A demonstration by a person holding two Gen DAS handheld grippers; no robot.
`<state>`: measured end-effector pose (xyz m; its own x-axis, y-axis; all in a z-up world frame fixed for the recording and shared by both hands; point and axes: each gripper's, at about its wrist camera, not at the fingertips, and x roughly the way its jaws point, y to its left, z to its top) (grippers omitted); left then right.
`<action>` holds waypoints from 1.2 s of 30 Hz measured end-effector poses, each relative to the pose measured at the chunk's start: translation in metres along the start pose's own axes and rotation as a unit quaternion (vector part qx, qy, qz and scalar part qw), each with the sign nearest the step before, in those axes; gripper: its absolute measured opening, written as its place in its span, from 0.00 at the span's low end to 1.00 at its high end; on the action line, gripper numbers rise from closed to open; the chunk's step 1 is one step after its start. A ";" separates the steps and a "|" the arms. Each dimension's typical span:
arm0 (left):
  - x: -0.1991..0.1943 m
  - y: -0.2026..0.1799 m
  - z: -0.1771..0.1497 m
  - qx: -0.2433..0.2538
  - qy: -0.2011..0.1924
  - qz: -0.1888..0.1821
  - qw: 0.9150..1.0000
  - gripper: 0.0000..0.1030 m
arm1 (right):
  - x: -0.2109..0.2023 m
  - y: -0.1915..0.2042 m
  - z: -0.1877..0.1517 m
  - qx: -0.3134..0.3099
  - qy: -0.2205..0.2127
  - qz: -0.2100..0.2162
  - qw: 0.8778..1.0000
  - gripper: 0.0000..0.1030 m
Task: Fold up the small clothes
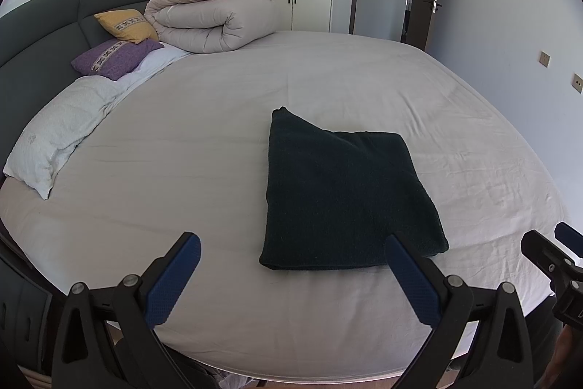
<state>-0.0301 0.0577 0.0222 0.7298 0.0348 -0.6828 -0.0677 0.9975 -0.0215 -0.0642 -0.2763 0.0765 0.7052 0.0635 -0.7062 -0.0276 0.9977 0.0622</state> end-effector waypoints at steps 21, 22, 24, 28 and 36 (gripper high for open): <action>0.003 -0.001 -0.002 -0.002 0.003 -0.002 1.000 1.00 | 0.002 0.005 -0.004 0.005 0.005 0.000 1.000 1.00; 0.003 -0.001 -0.002 -0.001 0.003 -0.001 1.000 1.00 | 0.002 0.005 -0.004 0.005 0.005 0.000 1.000 1.00; 0.003 -0.001 -0.002 -0.002 0.003 -0.002 1.000 1.00 | 0.002 0.005 -0.004 0.006 0.006 0.001 1.000 1.00; 0.004 -0.001 -0.002 -0.001 0.005 -0.002 1.000 1.00 | 0.003 0.006 -0.005 0.007 0.007 0.001 1.000 1.00; 0.008 -0.001 -0.002 0.001 0.009 -0.004 1.000 1.00 | 0.004 0.006 -0.005 0.008 0.008 0.002 1.000 1.00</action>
<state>-0.0259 0.0565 0.0153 0.7173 0.0264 -0.6962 -0.0609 0.9978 -0.0249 -0.0653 -0.2703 0.0706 0.6933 0.0690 -0.7174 -0.0198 0.9969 0.0768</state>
